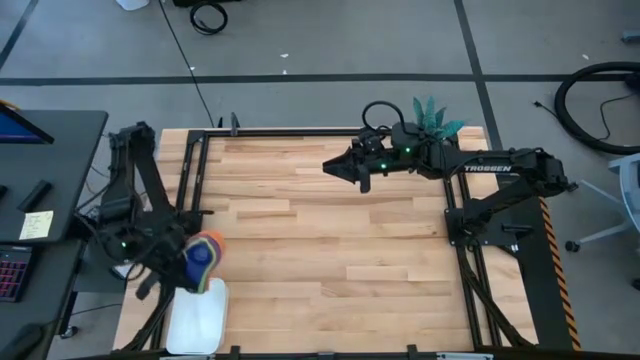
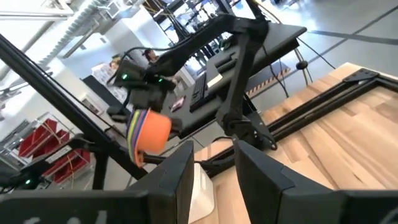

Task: Nest measuring cups in basket
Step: Put the nested measuring cups into the white bin

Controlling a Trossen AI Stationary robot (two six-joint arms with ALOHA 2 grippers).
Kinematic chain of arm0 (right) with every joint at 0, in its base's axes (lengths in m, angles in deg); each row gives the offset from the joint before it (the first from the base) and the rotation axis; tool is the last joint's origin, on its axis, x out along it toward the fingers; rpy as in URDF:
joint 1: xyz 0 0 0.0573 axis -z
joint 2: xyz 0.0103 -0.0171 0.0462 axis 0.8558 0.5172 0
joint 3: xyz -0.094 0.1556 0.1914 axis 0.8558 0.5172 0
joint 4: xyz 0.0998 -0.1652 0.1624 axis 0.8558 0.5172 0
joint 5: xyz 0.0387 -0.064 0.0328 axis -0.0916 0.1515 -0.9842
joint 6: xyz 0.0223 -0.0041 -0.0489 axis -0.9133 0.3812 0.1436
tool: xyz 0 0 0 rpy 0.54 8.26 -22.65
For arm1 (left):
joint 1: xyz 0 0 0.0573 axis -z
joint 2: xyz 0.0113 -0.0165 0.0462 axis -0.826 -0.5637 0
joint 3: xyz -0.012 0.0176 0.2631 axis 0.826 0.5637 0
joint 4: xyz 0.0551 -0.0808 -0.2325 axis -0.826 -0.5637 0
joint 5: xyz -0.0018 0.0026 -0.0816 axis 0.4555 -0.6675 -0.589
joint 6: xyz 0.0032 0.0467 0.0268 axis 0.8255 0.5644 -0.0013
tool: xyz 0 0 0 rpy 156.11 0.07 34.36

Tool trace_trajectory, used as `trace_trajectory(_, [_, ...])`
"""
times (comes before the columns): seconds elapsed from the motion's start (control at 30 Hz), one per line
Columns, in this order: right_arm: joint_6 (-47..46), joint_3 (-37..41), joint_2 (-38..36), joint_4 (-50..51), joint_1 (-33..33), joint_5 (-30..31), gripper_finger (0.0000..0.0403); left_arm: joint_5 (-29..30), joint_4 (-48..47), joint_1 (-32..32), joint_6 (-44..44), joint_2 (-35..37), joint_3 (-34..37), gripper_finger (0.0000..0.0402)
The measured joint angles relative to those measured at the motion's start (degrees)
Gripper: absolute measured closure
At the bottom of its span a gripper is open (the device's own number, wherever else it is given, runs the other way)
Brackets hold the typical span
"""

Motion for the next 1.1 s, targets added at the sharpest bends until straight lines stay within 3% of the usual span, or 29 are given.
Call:
trace_trajectory(0.13, [0.00, 0.00, 0.00, -0.08, -0.71, 0.00, 0.0281, 6.19, -0.21, 1.35, 5.44, 3.99, -0.02, 0.0317])
trace_trajectory(0.33, [-0.01, 0.00, 0.00, -1.21, -1.95, 0.00, 0.0281, 9.80, -2.17, 3.48, 12.92, 6.37, -0.04, 0.0317])
trace_trajectory(0.5, [-0.02, 0.00, 0.00, -1.29, -2.73, 0.01, 0.0281, 13.05, -12.39, 5.51, 4.77, 7.90, -0.04, 0.0317])
trace_trajectory(0.63, [-0.02, 0.00, 0.00, -1.28, -3.06, 0.02, 0.0281, 15.07, -14.92, 7.45, 2.94, 8.41, 0.02, 0.0317])
trace_trajectory(0.8, [-0.02, 0.00, 0.00, -1.29, -3.03, 0.02, 0.0281, 14.60, -12.51, 7.07, 1.77, 8.69, 2.02, 0.0317])
trace_trajectory(0.97, [0.02, 0.00, 0.00, -1.31, -3.03, 0.02, 0.0281, 13.04, -5.87, 6.84, -9.64, 8.59, 7.43, 0.0317])
trace_trajectory(1.1, [0.16, 0.00, 0.00, -1.31, -3.03, 0.02, 0.0281, 20.50, 2.46, 6.79, -18.19, 6.65, 11.73, 0.0317])
